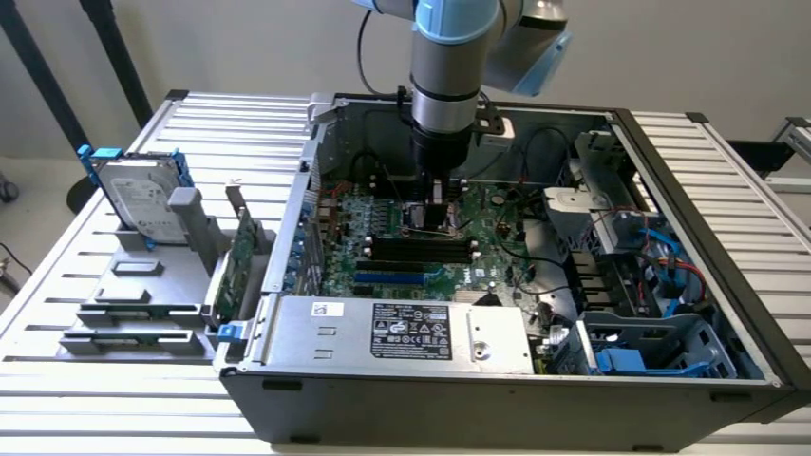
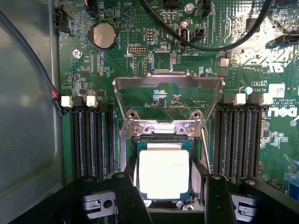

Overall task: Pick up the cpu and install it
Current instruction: 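Place the cpu into insertion slot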

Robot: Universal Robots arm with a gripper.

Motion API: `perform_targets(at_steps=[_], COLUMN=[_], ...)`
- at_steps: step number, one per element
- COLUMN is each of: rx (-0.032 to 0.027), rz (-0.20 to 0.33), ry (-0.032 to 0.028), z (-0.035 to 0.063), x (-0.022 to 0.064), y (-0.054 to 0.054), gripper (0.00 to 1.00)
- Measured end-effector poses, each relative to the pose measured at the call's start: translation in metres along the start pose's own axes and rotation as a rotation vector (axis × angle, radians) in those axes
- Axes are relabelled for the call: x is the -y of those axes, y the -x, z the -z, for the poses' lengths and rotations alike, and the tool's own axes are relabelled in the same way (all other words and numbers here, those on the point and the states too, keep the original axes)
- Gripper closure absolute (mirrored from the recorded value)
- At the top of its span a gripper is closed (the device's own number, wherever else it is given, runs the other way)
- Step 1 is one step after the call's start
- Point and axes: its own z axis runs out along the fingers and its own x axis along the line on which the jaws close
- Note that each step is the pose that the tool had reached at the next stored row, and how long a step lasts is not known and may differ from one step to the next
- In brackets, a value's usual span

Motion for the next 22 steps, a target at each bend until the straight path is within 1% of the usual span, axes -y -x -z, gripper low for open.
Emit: perform_targets(at_steps=[4, 5, 6, 7, 11, 13, 18, 22], rx=[0.0001, -0.0002, -0.0002, 0.0, -0.0002, -0.0031, -0.0131, -0.0248], rz=[0.0, 0.0, 0.0, 0.0, 0.0, 0.0, 0.0, 0.0], ry=[-0.0023, -0.0028, -0.0035, -0.0043, -0.0058, -0.0058, -0.0062, -0.0066], z=[0.0, -0.0001, -0.0001, -0.0001, 0.0, 0.0002, 0.0021, 0.0049], x=[0.0001, 0.0, 0.0, 0.0, 0.0, 0.0, 0.0, 0.0], y=[0.0, 0.0, 0.0, 0.0, 0.0, 0.0, -0.0001, -0.0002], gripper=[0.44, 0.38, 0.38, 0.31, 0.31, 0.31, 0.31, 0.31])
